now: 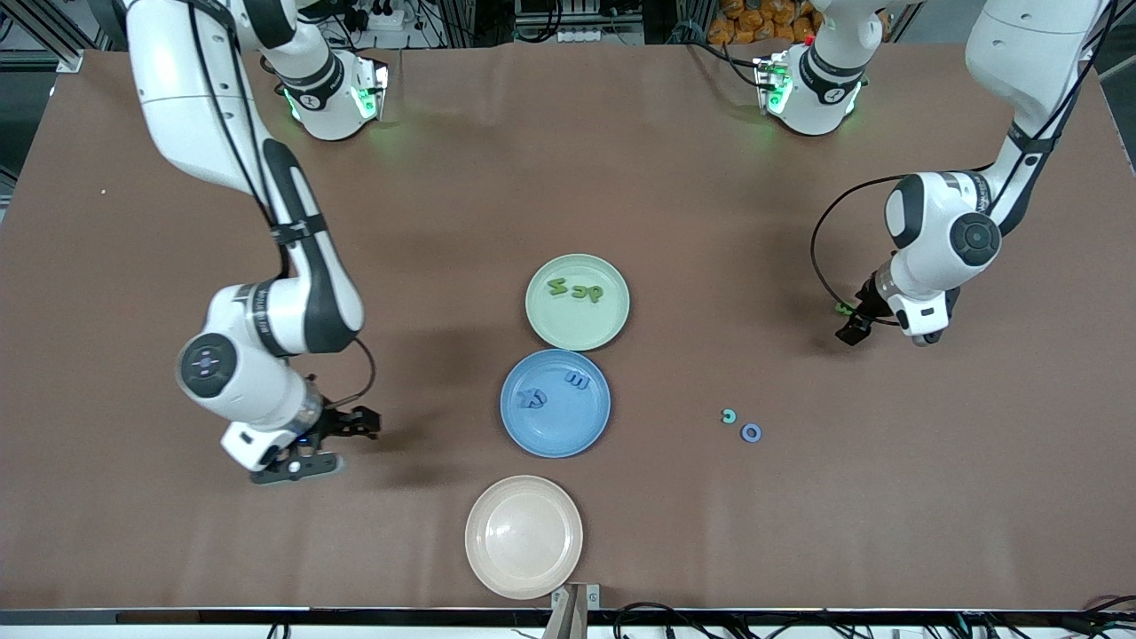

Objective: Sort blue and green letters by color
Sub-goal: 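Grasp the green B with the left gripper while the right gripper reaches the a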

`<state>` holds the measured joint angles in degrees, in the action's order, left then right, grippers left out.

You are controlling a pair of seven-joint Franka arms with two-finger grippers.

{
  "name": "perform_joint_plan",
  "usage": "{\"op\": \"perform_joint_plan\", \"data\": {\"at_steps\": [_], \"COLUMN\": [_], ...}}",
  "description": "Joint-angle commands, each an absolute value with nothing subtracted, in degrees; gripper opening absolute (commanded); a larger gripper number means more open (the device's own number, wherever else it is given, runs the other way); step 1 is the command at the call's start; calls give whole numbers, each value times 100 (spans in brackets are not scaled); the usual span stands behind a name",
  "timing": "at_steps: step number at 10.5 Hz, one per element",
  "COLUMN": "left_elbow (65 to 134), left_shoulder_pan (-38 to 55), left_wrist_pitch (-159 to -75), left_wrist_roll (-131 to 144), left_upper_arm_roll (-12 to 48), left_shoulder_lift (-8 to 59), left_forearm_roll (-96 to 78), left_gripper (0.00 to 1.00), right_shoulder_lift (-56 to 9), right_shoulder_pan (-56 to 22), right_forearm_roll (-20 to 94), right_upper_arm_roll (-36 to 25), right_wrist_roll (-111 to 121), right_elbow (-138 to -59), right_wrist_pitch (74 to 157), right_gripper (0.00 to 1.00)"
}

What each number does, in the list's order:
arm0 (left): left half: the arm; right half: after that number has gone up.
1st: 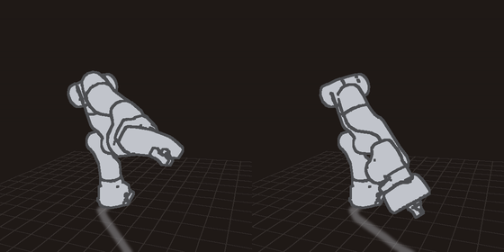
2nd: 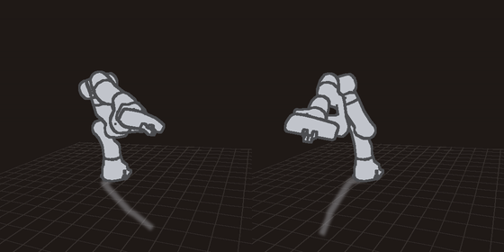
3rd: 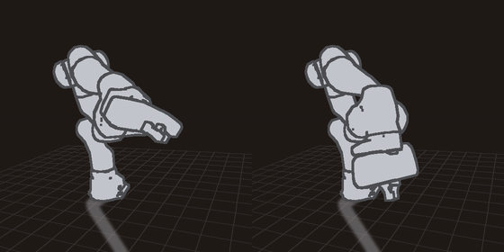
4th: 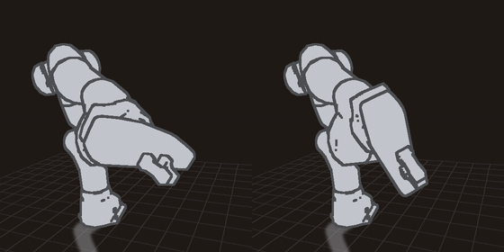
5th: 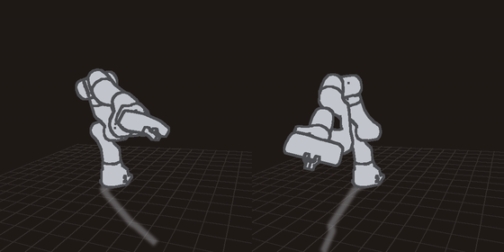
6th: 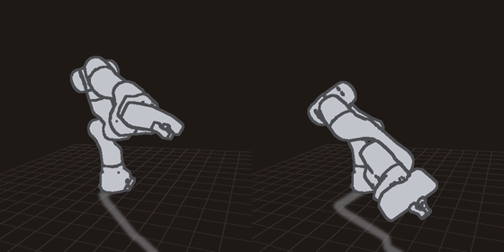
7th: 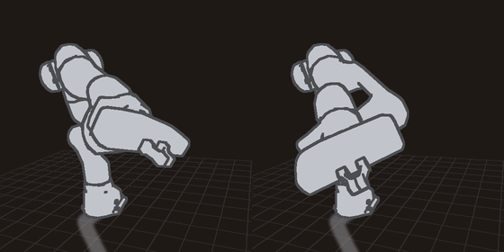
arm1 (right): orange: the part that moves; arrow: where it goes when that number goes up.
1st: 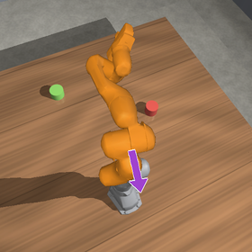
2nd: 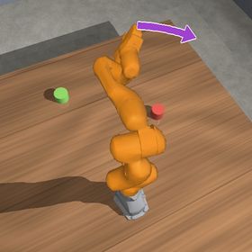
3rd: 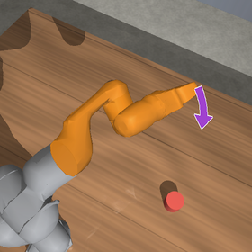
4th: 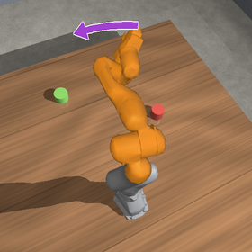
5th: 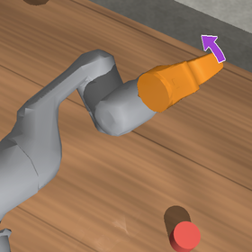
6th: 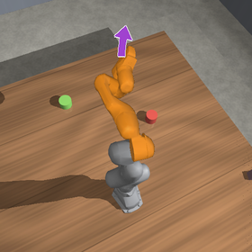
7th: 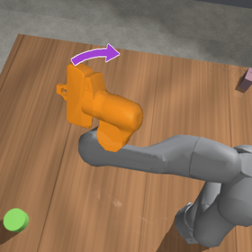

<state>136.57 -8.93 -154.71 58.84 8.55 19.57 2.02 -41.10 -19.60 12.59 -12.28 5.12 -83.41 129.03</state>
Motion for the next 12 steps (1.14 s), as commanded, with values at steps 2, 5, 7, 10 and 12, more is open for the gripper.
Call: {"op": "perform_joint_plan", "data": {"at_steps": [2,5,7,10,12], "left_elbow": [13922,13992,13983,13975,13975], "left_shoulder_pan": [-809,-826,-826,-817,-809], "left_wrist_pitch": [-15838,-15926,-15934,-15926,-15926], "left_wrist_roll": [5933,5959,6291,6293,6293], "left_upper_arm_roll": [782,782,782,782,791], "left_shoulder_lift": [1960,1925,1925,1916,1916], "left_forearm_roll": [35,35,35,35,53], "left_gripper": [100,100,39,0,0], "right_shoulder_lift": [-3657,-3499,-3402,-3270,-3269], "right_shoulder_pan": [-1793,-1758,-1714,-1670,-1644], "right_forearm_roll": [1204,1257,1257,1257,1257], "right_upper_arm_roll": [-1748,-2336,-2644,-2839,-2839], "right_wrist_roll": [528,370,-191,-1883,-3717], "right_elbow": [-8806,-9034,-9097,-9236,-9237], "right_wrist_pitch": [12612,12219,11911,11724,11803], "right_gripper": [100,100,100,100,100]}}
